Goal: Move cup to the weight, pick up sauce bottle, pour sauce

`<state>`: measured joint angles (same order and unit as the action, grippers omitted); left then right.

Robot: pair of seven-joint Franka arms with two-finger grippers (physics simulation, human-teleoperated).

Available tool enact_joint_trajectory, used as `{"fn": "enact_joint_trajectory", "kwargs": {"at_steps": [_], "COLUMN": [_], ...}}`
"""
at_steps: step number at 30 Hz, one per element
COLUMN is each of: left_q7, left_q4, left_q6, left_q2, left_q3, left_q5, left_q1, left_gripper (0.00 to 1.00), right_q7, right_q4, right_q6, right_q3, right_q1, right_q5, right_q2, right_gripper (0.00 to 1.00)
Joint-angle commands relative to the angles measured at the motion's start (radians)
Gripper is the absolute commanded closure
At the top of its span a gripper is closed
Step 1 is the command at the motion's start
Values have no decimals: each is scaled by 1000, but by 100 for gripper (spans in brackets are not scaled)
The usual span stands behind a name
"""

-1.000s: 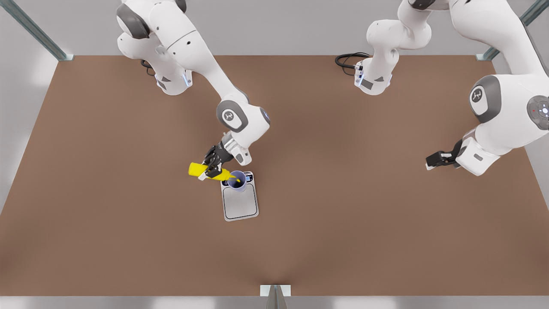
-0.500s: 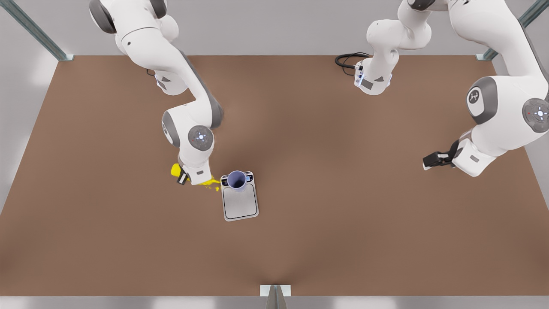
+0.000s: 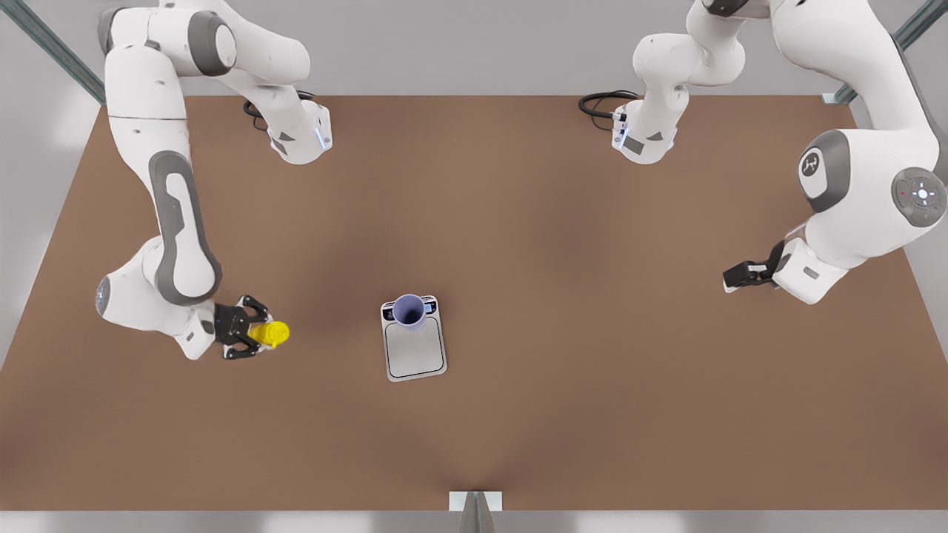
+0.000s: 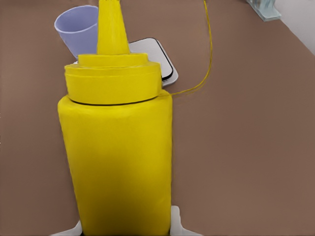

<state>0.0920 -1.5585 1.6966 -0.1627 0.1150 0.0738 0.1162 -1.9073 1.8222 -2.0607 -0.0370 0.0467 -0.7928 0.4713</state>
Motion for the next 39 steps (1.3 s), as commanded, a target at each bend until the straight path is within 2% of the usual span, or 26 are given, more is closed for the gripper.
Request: {"fn": "enact_joint_trajectory", "kwargs": {"at_steps": [1,5,7,17,25,28,29,30,39], "left_q7": [0,2,0,2,0,2,2,2,25], "left_q4": [0,0,0,2,2,2,2,2,3], "left_q6": [0,0,0,-14,-8,-9,-12,-12,-8], "left_q2": [0,0,-1,0,-5,-3,-1,-1,-3], "left_q3": [0,-1,0,-1,-3,-3,-3,-3,-17], "left_q5": [0,0,0,0,0,0,0,0,0], "left_q1": [0,0,0,0,2,2,2,2,3], "left_gripper": [0,0,0,0,0,0,0,0,0], "right_q7": [-15,-254,-486,-588,-604,-604,-604,-604,-604], "right_q4": [0,-1,20,26,23,22,22,22,23], "right_q6": [17,103,151,191,192,191,191,192,194], "right_q3": [0,3,3,8,8,8,8,8,9], "right_q1": [15,71,91,98,87,87,87,87,87], "right_q5": [-31,-272,-437,-542,-553,-553,-553,-553,-553], "right_q2": [10,76,124,233,245,245,245,245,245], "right_gripper": [47,47,46,46,39,30,7,0,0]}}
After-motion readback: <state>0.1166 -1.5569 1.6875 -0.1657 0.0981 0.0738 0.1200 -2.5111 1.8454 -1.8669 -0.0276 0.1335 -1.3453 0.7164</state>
